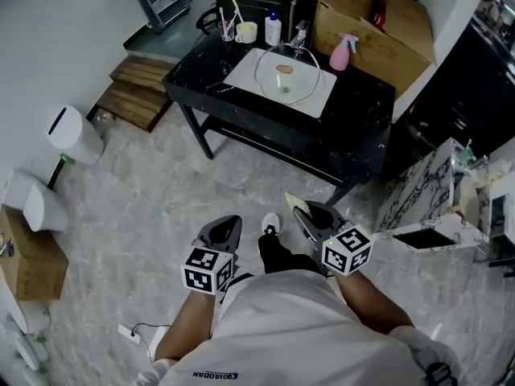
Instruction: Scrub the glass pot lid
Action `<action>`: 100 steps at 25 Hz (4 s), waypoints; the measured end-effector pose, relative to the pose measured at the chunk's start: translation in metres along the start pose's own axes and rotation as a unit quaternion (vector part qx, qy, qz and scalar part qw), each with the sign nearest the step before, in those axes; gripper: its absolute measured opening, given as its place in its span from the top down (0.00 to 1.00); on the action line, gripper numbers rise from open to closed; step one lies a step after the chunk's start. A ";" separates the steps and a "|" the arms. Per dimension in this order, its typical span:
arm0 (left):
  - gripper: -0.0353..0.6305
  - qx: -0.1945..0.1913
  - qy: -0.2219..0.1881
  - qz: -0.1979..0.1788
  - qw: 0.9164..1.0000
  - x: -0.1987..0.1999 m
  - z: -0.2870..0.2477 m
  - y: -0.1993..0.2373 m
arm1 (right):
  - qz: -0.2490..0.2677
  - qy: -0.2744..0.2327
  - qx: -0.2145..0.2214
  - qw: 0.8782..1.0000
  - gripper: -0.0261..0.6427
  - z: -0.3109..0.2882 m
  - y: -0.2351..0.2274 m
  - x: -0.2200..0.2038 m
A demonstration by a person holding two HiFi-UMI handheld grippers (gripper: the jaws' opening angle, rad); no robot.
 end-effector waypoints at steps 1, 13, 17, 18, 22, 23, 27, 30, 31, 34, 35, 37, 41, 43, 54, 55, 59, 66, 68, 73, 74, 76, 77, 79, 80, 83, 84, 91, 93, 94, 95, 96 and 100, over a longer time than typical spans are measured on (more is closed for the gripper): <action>0.92 0.004 0.001 -0.001 1.000 0.002 -0.003 0.006 | -0.001 -0.001 0.002 1.000 0.83 -0.008 -0.005 0.003; 0.92 0.033 0.004 -0.007 0.999 0.072 -0.078 0.111 | 0.006 -0.007 0.041 0.999 0.83 -0.139 -0.070 0.078; 0.92 0.037 -0.007 -0.030 0.999 0.116 -0.115 0.150 | 0.009 -0.020 0.034 0.999 0.83 -0.177 -0.107 0.115; 0.92 0.037 -0.008 -0.034 0.999 0.125 -0.125 0.158 | 0.008 -0.024 0.033 0.999 0.83 -0.186 -0.115 0.123; 0.92 0.024 -0.008 -0.039 0.999 0.146 -0.167 0.182 | 0.014 -0.026 0.033 0.999 0.83 -0.215 -0.142 0.145; 0.92 0.019 -0.006 -0.039 0.999 0.149 -0.178 0.185 | 0.016 -0.024 0.032 0.999 0.83 -0.221 -0.149 0.149; 0.92 -0.003 0.007 -0.043 0.999 0.158 -0.212 0.189 | 0.010 -0.021 0.023 0.999 0.83 -0.231 -0.175 0.157; 0.92 -0.009 0.009 -0.047 0.999 0.168 -0.230 0.195 | 0.008 -0.022 0.014 1.000 0.83 -0.233 -0.188 0.162; 0.92 -0.011 0.009 -0.049 0.999 0.171 -0.235 0.197 | 0.007 -0.024 0.010 1.000 0.83 -0.232 -0.193 0.163; 0.92 -0.020 0.012 -0.055 0.998 0.179 -0.250 0.200 | 0.002 -0.032 -0.007 0.999 0.83 -0.226 -0.204 0.164; 0.92 -0.023 0.013 -0.057 0.998 0.181 -0.255 0.201 | -0.001 -0.035 -0.015 0.999 0.83 -0.224 -0.209 0.164; 0.92 -0.033 0.018 -0.061 0.997 0.186 -0.266 0.201 | -0.010 -0.042 -0.033 0.999 0.83 -0.218 -0.217 0.164; 0.92 -0.060 0.017 -0.073 0.995 0.196 -0.291 0.199 | -0.022 -0.050 -0.068 0.996 0.83 -0.204 -0.231 0.164; 0.92 -0.076 0.012 -0.081 0.994 0.202 -0.305 0.200 | -0.022 -0.057 -0.087 0.994 0.83 -0.200 -0.238 0.165; 0.92 -0.173 0.023 -0.114 0.978 0.231 -0.385 0.236 | -0.043 -0.068 -0.184 0.980 0.83 -0.229 -0.266 0.176; 0.92 -0.182 0.025 -0.120 0.976 0.235 -0.392 0.242 | -0.047 -0.073 -0.194 0.977 0.83 -0.236 -0.269 0.179; 0.92 -0.210 0.034 -0.146 0.966 0.248 -0.415 0.273 | -0.053 -0.082 -0.224 0.970 0.83 -0.270 -0.275 0.192; 0.92 -0.243 0.053 -0.156 0.956 0.259 -0.445 0.330 | -0.052 -0.069 -0.267 0.960 0.83 -0.324 -0.273 0.210; 0.92 -0.261 0.053 -0.160 0.951 0.264 -0.451 0.340 | -0.052 -0.068 -0.284 0.955 0.83 -0.333 -0.273 0.214; 0.92 -0.295 0.056 -0.184 0.936 0.270 -0.463 0.365 | -0.060 -0.073 -0.321 0.942 0.83 -0.362 -0.269 0.220; 0.92 -0.301 0.060 -0.187 0.933 0.270 -0.465 0.370 | -0.057 -0.072 -0.327 0.941 0.83 -0.369 -0.267 0.221; 0.92 -0.312 0.065 -0.195 0.928 0.269 -0.468 0.379 | -0.047 -0.064 -0.340 0.937 0.83 -0.379 -0.263 0.222; 0.92 -0.316 0.066 -0.201 0.925 0.268 -0.469 0.383 | -0.040 -0.059 -0.347 0.935 0.83 -0.384 -0.261 0.222; 0.92 -0.324 0.066 -0.211 0.920 0.268 -0.471 0.389 | -0.027 -0.048 -0.360 0.931 0.83 -0.391 -0.261 0.222; 0.92 -0.328 0.067 -0.215 0.917 0.268 -0.473 0.392 | -0.021 -0.043 -0.366 0.929 0.83 -0.393 -0.262 0.222; 0.92 -0.336 0.069 -0.223 0.912 0.267 -0.479 0.397 | -0.007 -0.025 -0.380 0.924 0.83 -0.399 -0.269 0.221; 0.92 -0.336 0.071 -0.225 0.912 0.266 -0.480 0.398 | -0.003 -0.017 -0.383 0.923 0.83 -0.400 -0.272 0.220; 0.92 -0.300 0.081 -0.214 0.926 0.258 -0.494 0.401 | 0.041 0.041 -0.376 0.925 0.83 -0.407 -0.308 0.225; 0.92 -0.285 0.080 -0.197 0.935 0.257 -0.497 0.397 | 0.067 0.063 -0.369 0.925 0.83 -0.408 -0.319 0.226; 0.92 -0.280 0.079 -0.189 0.938 0.257 -0.497 0.394 | 0.079 0.073 -0.366 0.924 0.83 -0.409 -0.326 0.225; 0.92 -0.276 0.077 -0.184 0.940 0.256 -0.497 0.391 | 0.087 0.081 -0.362 0.924 0.83 -0.410 -0.333 0.224; 0.92 -0.272 0.075 -0.179 0.943 0.256 -0.496 0.388 | 0.092 0.087 -0.357 0.925 0.83 -0.411 -0.339 0.225; 0.92 -0.258 0.075 -0.162 0.950 0.249 -0.493 0.380 | 0.102 0.105 -0.354 0.924 0.83 -0.414 -0.360 0.226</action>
Point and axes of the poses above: the fingertips, and each gripper's own axes: z backward along the fingers, y to its left, x out of its top, the point moved 7 cm from there along z, backward along the fingers, and after that the axes turned 5 degrees about -z, right-handed, at the moved point
